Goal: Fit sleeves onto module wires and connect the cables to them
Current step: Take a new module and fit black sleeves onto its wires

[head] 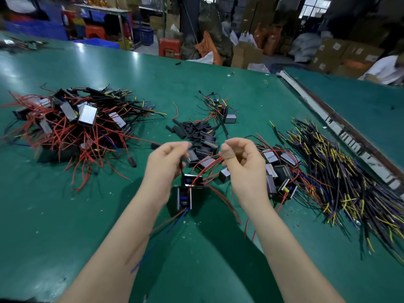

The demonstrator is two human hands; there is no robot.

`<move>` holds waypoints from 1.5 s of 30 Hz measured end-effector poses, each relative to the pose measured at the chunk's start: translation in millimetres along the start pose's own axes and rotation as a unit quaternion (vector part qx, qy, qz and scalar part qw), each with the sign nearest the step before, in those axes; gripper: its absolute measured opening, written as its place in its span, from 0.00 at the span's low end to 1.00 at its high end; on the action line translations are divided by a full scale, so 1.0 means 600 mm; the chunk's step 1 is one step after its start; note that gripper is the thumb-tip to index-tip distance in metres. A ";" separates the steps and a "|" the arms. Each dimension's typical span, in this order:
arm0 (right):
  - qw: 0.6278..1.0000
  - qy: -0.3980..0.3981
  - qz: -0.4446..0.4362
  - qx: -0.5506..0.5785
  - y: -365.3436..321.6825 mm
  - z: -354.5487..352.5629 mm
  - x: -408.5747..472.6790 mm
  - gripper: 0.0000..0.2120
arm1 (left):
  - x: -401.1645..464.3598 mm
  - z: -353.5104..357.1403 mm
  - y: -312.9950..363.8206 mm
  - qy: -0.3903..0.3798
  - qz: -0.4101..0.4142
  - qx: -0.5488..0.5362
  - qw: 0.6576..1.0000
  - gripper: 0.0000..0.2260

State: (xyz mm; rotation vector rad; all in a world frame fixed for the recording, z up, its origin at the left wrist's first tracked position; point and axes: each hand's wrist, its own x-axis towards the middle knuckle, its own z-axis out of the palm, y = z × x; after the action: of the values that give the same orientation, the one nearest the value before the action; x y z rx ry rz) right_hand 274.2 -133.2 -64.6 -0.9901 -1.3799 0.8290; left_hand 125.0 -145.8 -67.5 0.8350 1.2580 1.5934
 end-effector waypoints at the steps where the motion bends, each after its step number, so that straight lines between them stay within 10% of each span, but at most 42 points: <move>1: 0.999 -0.017 -0.012 -0.032 0.004 0.003 -0.002 0.03 | -0.003 0.006 -0.006 -0.011 0.025 0.046 0.999 0.06; 7: 0.987 -0.015 -0.067 -0.148 0.013 0.012 -0.004 0.06 | -0.014 0.012 -0.038 0.003 0.226 0.292 0.929 0.05; 20: 0.966 -0.105 -0.024 -0.236 -0.018 0.069 0.142 0.05 | 0.007 0.004 -0.042 0.101 0.189 0.247 0.945 0.07; 26: 0.710 -0.391 -0.114 -0.574 0.040 0.113 0.219 0.15 | 0.021 -0.009 -0.045 0.141 0.148 0.231 0.951 0.06; 32: 0.596 -0.457 -0.175 -0.637 0.054 0.123 0.241 0.12 | 0.028 -0.005 -0.042 0.138 0.119 0.199 0.963 0.07; 41: 0.770 -0.363 -0.088 -0.517 0.040 0.145 0.258 0.13 | 0.028 -0.003 -0.039 0.133 0.123 0.180 0.967 0.07; 45: 0.743 -0.339 -0.051 -0.575 0.056 0.189 0.248 0.14 | 0.027 -0.002 -0.039 0.135 0.133 0.173 0.967 0.06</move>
State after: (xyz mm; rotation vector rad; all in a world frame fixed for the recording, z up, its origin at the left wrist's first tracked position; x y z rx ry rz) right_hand 171.1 25.2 -44.5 -1.5656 -2.7004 0.1182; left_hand 123.6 -129.4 -91.1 1.0646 1.7114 1.7705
